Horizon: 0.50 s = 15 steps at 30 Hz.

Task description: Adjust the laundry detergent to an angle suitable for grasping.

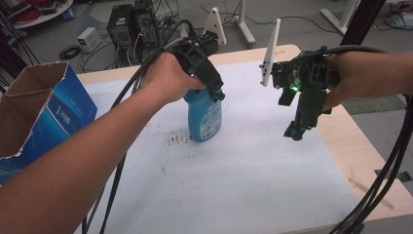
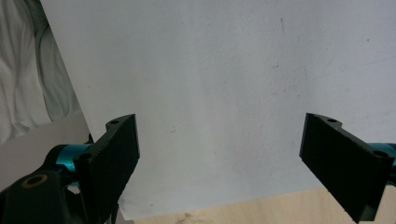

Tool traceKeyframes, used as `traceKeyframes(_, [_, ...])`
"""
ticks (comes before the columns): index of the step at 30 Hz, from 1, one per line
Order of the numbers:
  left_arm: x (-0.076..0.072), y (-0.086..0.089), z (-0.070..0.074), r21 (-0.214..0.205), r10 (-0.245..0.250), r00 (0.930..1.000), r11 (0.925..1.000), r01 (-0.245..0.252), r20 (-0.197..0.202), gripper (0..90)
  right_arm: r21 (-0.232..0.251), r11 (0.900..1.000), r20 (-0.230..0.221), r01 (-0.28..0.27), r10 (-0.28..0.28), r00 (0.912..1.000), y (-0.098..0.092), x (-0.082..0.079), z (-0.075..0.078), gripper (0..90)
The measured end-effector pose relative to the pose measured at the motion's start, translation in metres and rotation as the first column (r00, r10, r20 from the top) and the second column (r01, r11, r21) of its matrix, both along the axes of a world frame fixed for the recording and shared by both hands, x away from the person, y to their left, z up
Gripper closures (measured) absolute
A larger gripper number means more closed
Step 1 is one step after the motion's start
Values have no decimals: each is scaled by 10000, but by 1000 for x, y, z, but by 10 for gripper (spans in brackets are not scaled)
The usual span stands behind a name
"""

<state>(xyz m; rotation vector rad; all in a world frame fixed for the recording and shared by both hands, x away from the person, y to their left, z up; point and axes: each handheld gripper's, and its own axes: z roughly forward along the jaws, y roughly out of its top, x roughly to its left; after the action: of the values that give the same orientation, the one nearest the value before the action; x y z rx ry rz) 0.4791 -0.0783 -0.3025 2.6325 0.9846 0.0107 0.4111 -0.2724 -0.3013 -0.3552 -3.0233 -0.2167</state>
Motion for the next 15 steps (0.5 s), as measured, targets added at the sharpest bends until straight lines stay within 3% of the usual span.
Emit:
traceKeyframes(8, [1,3,2,-45,-25,9999,10000,25,-103,380,23,10000,27,14,-14,10000,-2,-1,1,115])
traceKeyframes(15, [-2,9,19,-151,-469,9989,9988,468,-35,380,45,10000,24,-38,38,10000,-1,-1,1,116])
